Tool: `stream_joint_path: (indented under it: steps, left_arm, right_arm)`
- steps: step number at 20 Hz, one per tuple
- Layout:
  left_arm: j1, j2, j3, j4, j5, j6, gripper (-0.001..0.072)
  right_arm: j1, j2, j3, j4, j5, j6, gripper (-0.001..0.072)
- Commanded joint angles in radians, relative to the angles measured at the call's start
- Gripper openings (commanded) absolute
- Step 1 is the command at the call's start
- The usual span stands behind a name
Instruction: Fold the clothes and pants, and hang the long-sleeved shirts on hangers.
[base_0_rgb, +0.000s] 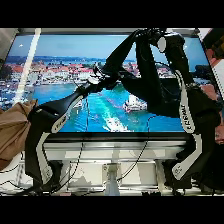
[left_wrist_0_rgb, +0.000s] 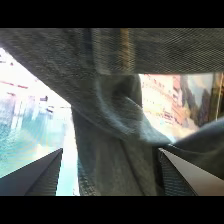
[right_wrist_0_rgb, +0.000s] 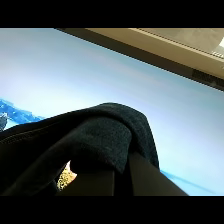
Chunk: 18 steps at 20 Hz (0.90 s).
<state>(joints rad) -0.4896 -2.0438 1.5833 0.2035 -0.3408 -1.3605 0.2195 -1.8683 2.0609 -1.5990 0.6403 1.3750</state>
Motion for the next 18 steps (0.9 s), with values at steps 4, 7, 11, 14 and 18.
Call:
stream_joint_path:
  steps: [4, 7, 11, 14, 18]
  left_arm:
    - [-0.034, -0.043, 0.005, -0.004, -0.065, -0.039, 0.0699]
    - [-0.065, -0.051, 0.006, -0.004, -0.065, -0.039, 0.063]
    - [-0.108, -0.056, 0.006, -0.034, -0.035, -0.039, 0.0555]
    - [-0.127, -0.094, 0.036, -0.081, 0.008, -0.061, 0.0414]
    - [-0.116, -0.14, 0.094, -0.214, 0.005, -0.074, 0.0035]
  right_arm:
    - [-0.001, 0.006, 0.001, 0.006, 0.036, 0.001, 0.0036]
    - [-0.001, 0.006, 0.001, 0.006, 0.057, 0.001, 0.0036]
    - [-0.001, 0.006, 0.001, 0.006, 0.092, 0.001, 0.0036]
    - [-0.001, 0.007, 0.001, 0.006, 0.123, 0.001, 0.0036]
    - [-0.002, 0.007, 0.001, 0.002, 0.151, 0.0, 0.0036]
